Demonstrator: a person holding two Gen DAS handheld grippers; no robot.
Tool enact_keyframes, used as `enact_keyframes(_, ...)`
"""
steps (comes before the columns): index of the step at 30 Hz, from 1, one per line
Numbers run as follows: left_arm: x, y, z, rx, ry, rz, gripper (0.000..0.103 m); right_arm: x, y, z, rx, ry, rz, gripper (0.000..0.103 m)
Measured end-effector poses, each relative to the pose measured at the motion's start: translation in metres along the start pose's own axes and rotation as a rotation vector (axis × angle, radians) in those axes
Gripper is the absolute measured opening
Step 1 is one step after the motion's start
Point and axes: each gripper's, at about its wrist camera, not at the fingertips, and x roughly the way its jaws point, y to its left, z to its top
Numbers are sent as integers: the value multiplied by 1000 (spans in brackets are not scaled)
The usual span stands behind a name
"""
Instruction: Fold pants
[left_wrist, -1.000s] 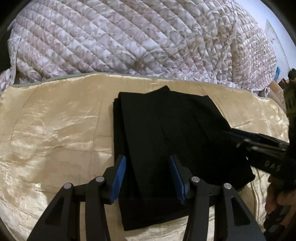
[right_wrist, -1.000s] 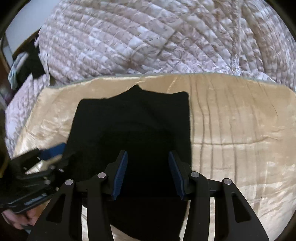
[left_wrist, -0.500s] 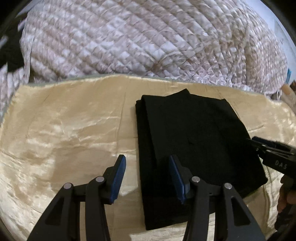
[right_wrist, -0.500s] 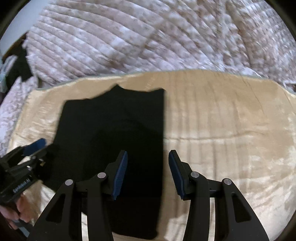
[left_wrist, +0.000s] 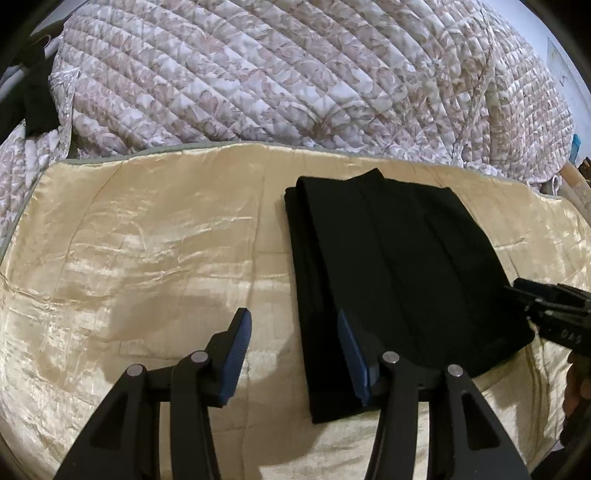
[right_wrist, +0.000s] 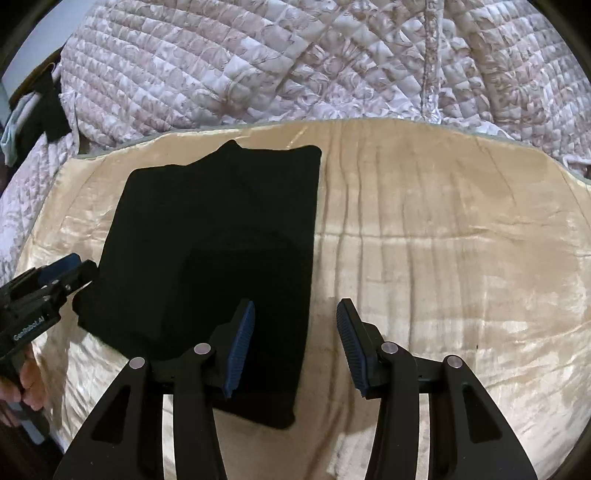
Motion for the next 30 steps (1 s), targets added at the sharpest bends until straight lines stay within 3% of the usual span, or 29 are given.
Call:
enact_keyframes(6, -4, 9, -5, -27, 18, 32, 52, -18, -9, -7, -2, -43, -48, 51)
enact_keyframes(12, -26, -5, -8, 7, -54, 8, 52, -38, 17, -9, -81, -115, 28, 51)
enact_keyframes(17, -19, -11, -16, 39, -31, 18, 52, -15, 23, -18, -99, -10, 17, 51)
enact_keyframes(30, -28, -10, -44, 31, -4, 14, 52, -33, 14, -35, -57, -38, 30, 51)
